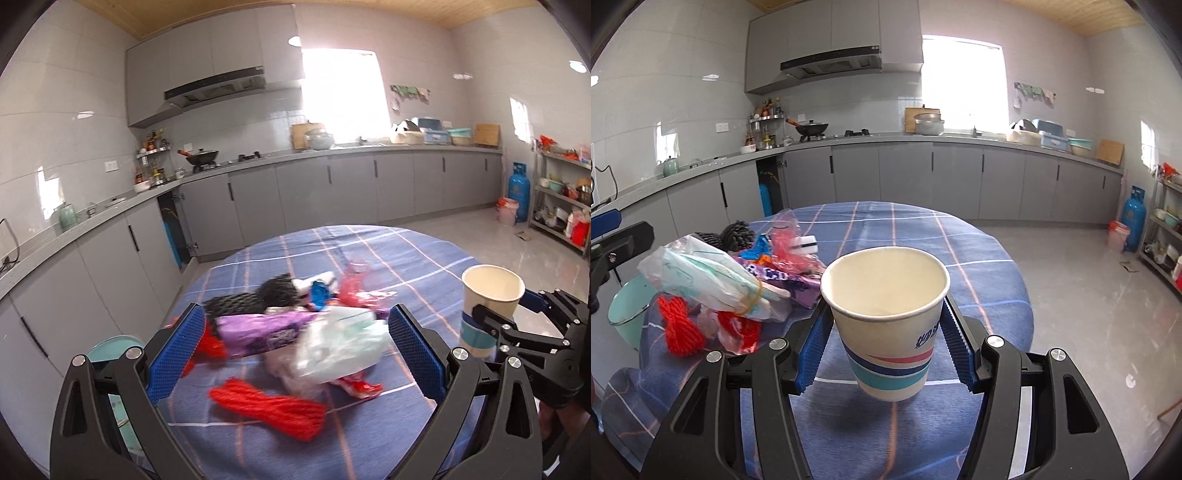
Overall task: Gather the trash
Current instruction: 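Grasp the clear plastic bag with the left tool while the right tool holds the cup, then carry the plastic bag and paper cup over the teal bin with both tools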
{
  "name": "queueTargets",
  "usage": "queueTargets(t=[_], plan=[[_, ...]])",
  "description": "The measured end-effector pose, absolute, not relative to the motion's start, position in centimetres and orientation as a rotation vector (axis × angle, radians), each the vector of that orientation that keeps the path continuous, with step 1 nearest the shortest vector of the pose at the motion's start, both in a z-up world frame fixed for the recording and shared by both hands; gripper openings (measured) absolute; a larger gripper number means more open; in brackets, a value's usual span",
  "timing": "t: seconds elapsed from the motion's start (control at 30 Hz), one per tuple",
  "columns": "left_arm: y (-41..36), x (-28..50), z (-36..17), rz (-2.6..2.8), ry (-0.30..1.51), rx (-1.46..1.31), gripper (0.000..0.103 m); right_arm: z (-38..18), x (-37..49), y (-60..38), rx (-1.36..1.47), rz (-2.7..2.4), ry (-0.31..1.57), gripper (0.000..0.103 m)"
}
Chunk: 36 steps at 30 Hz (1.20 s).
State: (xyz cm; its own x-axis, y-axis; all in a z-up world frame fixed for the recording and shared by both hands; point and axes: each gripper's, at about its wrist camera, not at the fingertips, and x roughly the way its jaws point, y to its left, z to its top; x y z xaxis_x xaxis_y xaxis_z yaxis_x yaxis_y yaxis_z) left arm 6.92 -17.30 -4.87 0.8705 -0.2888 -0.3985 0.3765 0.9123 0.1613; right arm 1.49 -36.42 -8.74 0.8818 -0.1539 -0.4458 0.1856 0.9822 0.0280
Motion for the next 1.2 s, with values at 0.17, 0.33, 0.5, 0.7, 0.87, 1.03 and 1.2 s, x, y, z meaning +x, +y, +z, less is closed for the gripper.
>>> queueTargets(t=[0.17,0.33,0.5,0.7,0.87,1.03,1.2], plan=[[-18.4,7.9,-6.6,-0.353,0.418,0.273,0.098,-9.0,1.4,-36.3,0.063,-0.176,0.446,0.059],[-17.6,8.8,-7.4,-0.388,0.461,0.246,0.081,-9.4,1.6,-35.9,0.062,-0.151,0.450,0.059],[-17.8,8.8,-8.1,-0.481,0.515,0.226,0.050,-9.2,1.4,-35.5,0.057,-0.136,0.443,0.059],[-17.6,7.8,-7.2,-0.501,0.475,0.223,0.043,-7.8,1.1,-35.2,0.068,-0.115,0.424,0.059],[-16.7,6.7,-6.0,-0.492,0.421,0.209,0.042,-5.3,0.7,-34.0,0.071,-0.074,0.386,0.059],[-14.9,5.7,-4.2,-0.448,0.357,0.195,0.042,-3.8,0.9,-32.2,0.063,-0.025,0.375,0.059],[-12.4,5.5,-2.9,-0.392,0.330,0.185,0.042,-3.5,1.7,-30.4,0.049,0.013,0.371,0.059]])
